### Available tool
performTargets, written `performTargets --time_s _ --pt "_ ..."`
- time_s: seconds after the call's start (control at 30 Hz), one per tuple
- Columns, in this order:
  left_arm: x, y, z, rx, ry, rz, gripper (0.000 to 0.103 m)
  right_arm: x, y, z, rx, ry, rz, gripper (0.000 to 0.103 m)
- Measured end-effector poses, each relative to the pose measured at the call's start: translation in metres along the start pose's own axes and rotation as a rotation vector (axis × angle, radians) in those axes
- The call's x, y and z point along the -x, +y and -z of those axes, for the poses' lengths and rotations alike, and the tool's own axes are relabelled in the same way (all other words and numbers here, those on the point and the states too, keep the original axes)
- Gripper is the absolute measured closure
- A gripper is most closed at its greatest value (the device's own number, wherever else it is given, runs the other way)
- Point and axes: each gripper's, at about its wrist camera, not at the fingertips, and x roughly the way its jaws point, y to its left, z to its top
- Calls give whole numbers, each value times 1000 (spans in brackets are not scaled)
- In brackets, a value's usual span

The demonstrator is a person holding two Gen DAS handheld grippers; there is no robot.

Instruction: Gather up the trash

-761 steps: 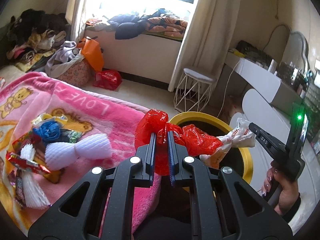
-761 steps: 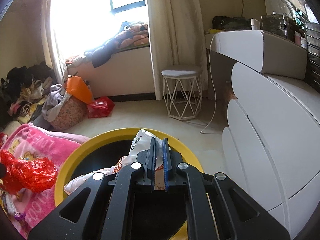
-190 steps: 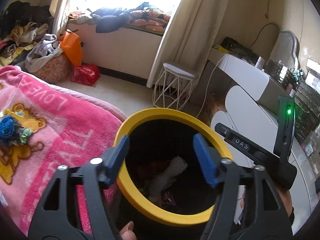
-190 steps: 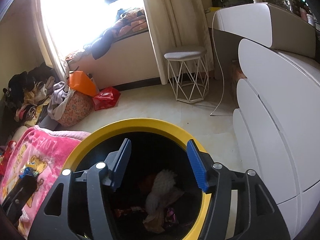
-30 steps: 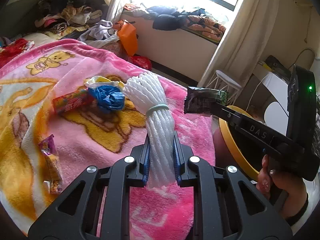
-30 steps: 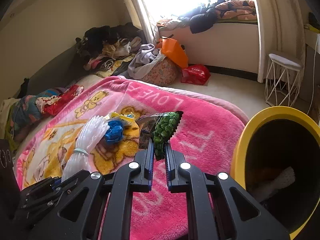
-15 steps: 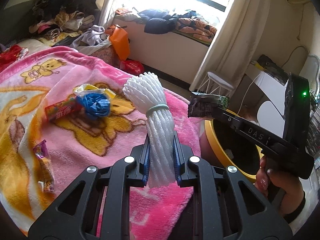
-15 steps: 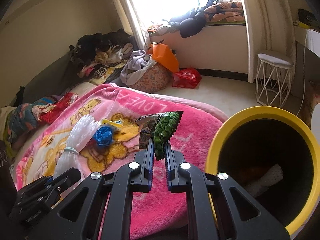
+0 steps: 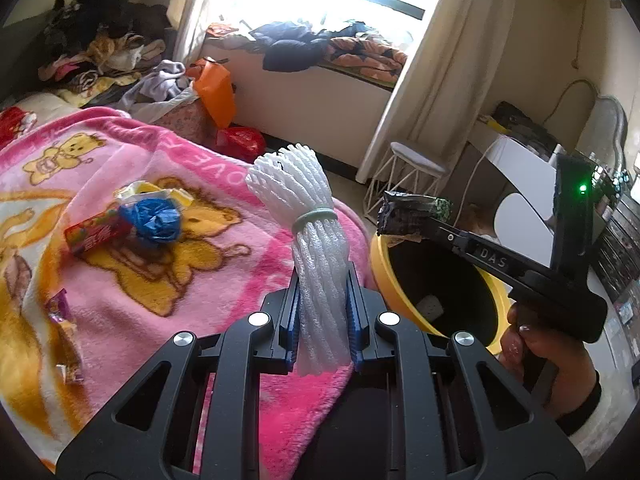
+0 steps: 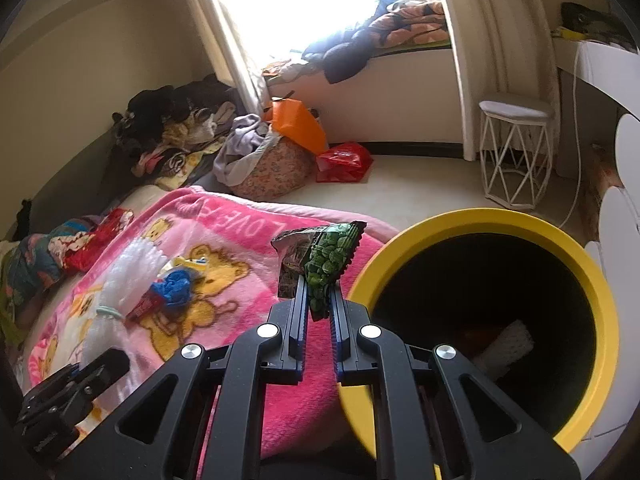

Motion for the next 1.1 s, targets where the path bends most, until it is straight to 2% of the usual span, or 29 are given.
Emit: performTargets --time_s 0.63,1.1 --pt "-6 -32 0 -62 -5 59 89 20 -53 1 -81 -25 89 93" --pt "-15 -57 0 -100 3 98 89 28 -79 1 -119 -40 153 93"
